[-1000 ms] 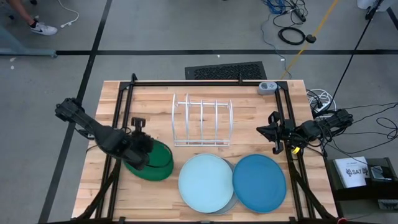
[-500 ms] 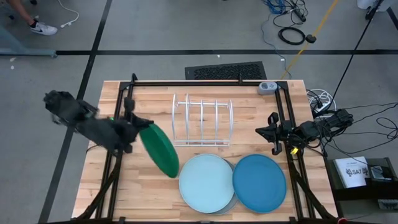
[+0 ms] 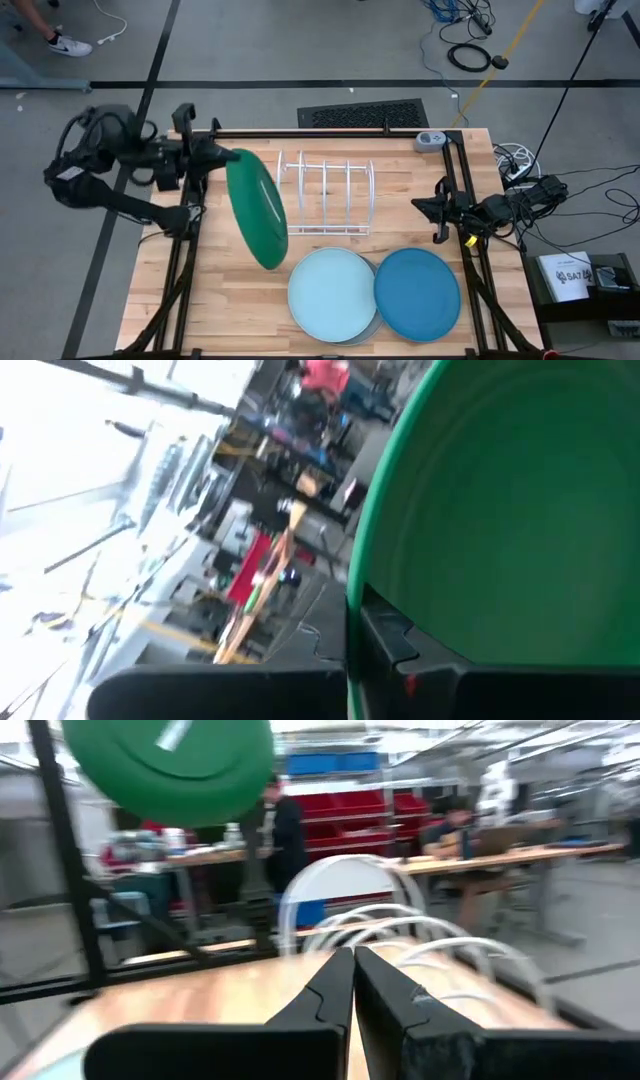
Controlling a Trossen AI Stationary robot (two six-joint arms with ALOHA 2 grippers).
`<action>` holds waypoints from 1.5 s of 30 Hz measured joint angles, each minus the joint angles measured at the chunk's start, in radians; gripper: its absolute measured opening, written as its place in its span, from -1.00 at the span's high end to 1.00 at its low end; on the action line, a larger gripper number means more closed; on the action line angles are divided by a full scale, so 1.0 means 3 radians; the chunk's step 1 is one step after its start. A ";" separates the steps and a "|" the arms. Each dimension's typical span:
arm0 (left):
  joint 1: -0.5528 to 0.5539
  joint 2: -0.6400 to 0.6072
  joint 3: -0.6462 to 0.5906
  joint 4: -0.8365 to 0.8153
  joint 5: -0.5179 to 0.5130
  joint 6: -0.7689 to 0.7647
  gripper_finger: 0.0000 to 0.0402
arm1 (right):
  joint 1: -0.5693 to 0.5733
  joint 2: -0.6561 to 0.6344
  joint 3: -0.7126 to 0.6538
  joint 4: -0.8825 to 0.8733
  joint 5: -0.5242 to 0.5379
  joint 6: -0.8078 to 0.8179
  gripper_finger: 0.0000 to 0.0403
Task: Sort dishes
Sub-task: Put the green plate in the dish rack
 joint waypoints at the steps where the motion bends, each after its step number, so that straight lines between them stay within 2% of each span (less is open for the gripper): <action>1: 0.0158 0.0029 0.0000 0.0014 0.0198 -0.0010 1.00 | 0.0000 0.0000 0.0000 0.0012 0.0033 -0.0042 0.96; 8: 0.1180 0.0365 -0.0003 -0.0012 0.1120 -0.0352 1.00 | 0.0001 0.0000 0.0000 0.0284 0.0004 -0.0155 0.96; 15: 0.2154 0.0737 -0.0003 0.0134 0.2446 -0.0360 1.00 | 0.0000 0.0000 0.0000 0.0301 0.0003 0.0003 0.96; 19: 0.2548 0.0991 -0.0003 0.0517 0.3228 -0.0418 1.00 | 0.0001 0.0000 0.0000 0.0220 -0.0005 0.0174 0.96; 21: 0.2684 0.1124 0.0000 0.0626 0.3493 -0.0449 1.00 | 0.0001 0.0000 0.0000 0.0204 -0.0005 0.0217 0.96; 25: 0.2873 0.1421 -0.0002 0.0658 0.3811 -0.0428 1.00 | 0.0000 0.0000 0.0000 0.0206 -0.0005 0.0255 0.96; 32: 0.3061 0.1847 -0.0003 0.0673 0.4229 -0.0083 1.00 | 0.0000 0.0000 0.0000 0.0203 0.0103 0.0253 0.96; 37: 0.3145 0.2102 -0.0003 0.0673 0.4378 0.0093 1.00 | 0.0000 0.0000 0.0000 0.0203 0.0115 0.0235 0.96; 45: 0.3248 0.2443 -0.0003 0.0668 0.4438 0.0269 1.00 | 0.0000 0.0000 0.0000 0.0201 0.0213 0.0159 0.96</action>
